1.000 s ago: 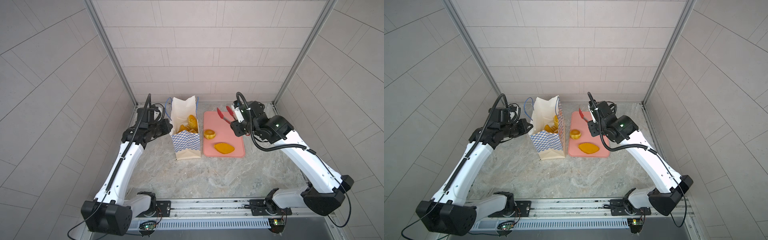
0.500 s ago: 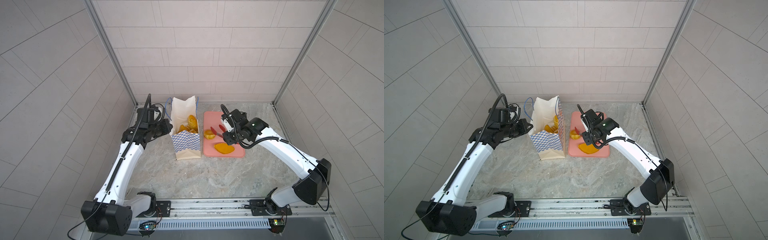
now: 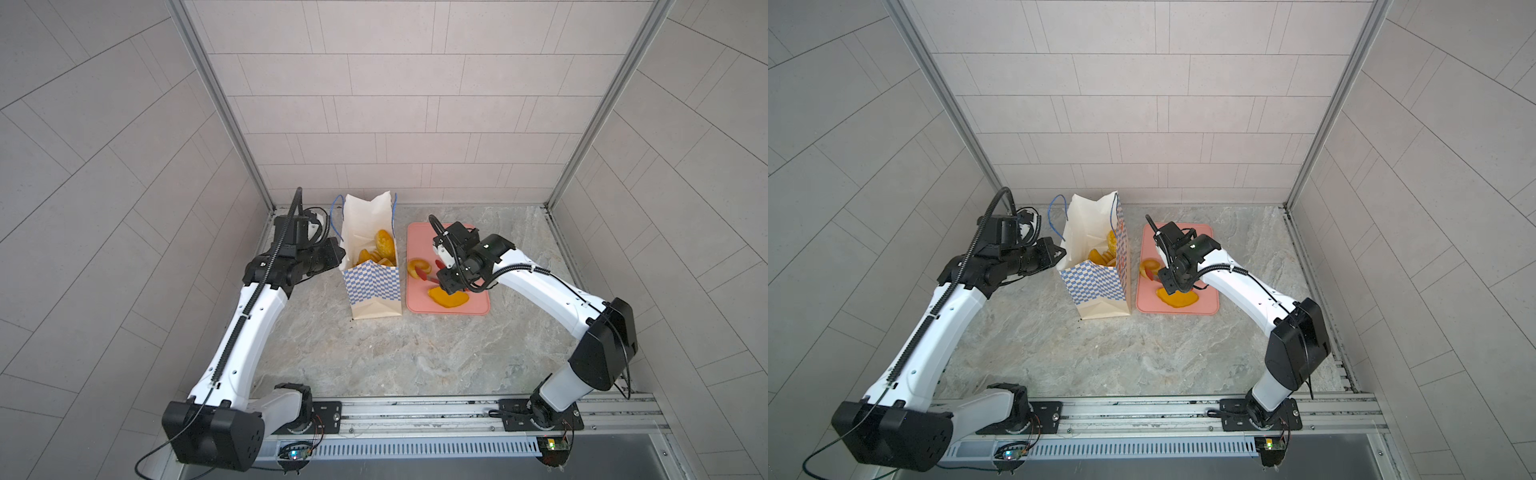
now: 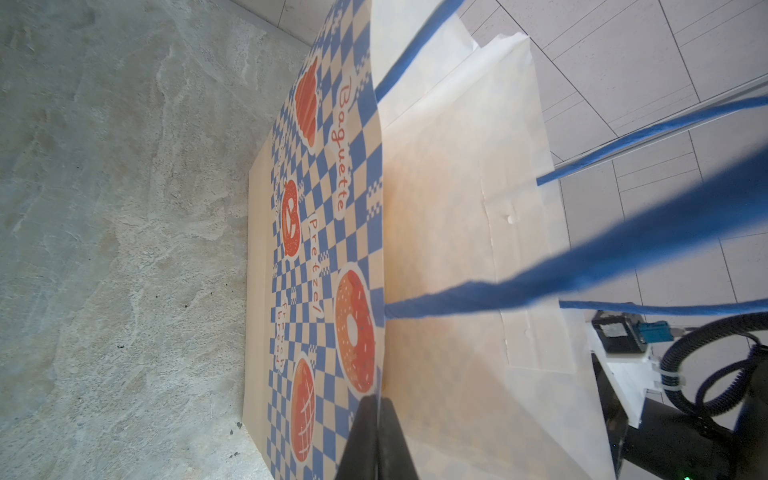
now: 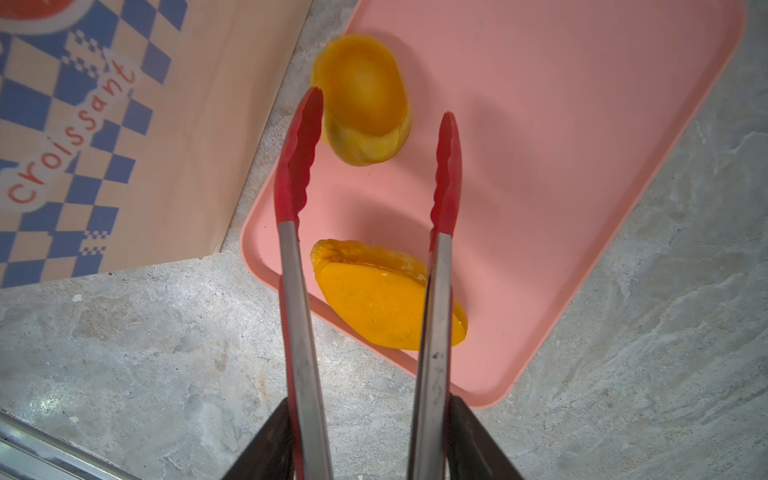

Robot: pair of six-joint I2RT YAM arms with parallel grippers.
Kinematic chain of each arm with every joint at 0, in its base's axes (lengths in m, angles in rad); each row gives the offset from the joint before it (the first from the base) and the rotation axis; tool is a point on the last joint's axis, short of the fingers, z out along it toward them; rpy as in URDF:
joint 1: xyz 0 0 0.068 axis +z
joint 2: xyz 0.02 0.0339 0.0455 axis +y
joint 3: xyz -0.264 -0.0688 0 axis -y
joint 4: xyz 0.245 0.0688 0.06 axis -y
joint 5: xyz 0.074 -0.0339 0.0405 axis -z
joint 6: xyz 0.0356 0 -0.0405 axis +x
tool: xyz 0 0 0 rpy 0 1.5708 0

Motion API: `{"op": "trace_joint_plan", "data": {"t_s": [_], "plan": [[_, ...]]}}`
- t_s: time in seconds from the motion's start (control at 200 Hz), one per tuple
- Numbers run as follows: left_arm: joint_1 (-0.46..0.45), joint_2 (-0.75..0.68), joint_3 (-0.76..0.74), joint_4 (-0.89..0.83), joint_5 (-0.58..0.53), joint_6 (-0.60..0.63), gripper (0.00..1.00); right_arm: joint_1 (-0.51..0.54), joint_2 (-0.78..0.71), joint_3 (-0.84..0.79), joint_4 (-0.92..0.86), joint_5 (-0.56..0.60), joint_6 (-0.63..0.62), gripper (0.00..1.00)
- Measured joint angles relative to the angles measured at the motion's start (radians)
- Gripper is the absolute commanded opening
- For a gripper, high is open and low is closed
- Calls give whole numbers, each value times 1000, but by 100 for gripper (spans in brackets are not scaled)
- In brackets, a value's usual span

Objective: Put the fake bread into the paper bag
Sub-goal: 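Lower the open right tongs around the yellow cup bun on the tray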

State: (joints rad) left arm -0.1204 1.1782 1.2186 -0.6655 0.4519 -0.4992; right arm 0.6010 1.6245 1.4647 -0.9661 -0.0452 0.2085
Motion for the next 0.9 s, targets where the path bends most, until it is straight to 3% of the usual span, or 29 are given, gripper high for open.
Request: {"op": "trace_joint_plan", "data": {"t_s": [0.29, 0.585, 0.901], "plan": [[0, 0, 0, -1, 0, 2, 0, 0, 68, 33, -25, -19, -3, 55], [0, 0, 0, -3, 0, 2, 0, 0, 76, 48, -25, -23, 1, 42], [0, 0, 0, -5, 0, 2, 0, -2, 69, 48, -26, 18, 10, 35]]}}
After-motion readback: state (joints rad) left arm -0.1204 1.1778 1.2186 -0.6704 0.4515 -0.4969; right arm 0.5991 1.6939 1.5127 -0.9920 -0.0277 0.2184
